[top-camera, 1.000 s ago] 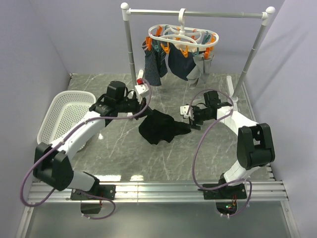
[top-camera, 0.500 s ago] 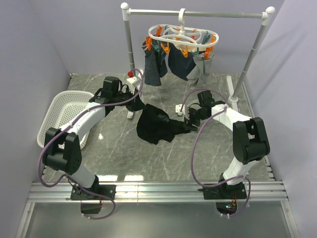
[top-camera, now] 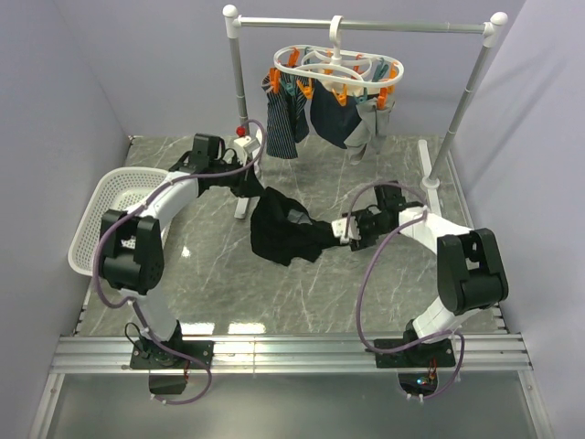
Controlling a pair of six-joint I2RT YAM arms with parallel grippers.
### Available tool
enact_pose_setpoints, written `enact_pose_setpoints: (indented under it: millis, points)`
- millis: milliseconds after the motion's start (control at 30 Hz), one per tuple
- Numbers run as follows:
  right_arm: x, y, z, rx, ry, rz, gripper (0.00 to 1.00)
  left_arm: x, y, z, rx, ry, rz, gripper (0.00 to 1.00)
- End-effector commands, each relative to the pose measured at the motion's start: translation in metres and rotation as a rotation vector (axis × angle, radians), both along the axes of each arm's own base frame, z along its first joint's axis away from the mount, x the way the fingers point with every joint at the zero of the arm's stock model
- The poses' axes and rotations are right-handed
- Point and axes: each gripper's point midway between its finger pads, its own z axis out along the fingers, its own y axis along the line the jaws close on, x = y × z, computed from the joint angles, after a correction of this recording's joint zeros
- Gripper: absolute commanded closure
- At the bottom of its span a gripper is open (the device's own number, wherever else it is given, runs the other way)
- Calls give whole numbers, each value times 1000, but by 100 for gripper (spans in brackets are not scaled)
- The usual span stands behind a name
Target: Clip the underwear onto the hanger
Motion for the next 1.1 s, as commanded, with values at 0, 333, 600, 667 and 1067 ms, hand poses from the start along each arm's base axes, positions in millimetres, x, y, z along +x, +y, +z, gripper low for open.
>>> enact_pose_setpoints:
  millis: [0, 333, 600, 667, 1067]
  points:
    - [11, 10, 9, -2, -227, 186, 38, 10, 0, 12, -21, -35, -33, 100]
    - [2, 18, -11, -9, -364, 346, 43, 24, 1, 3, -24, -18, -18, 100]
    - [-8, 27, -12, 27, -440, 392, 37, 26, -1, -3, -35, 11, -18, 100]
    - [-6, 29, -9, 42, -483, 398, 36, 27, 0, -3, -32, 12, -14, 100]
    - [-28, 29, -16, 58, -487, 432, 35, 27, 6, -7, -27, 19, 0, 100]
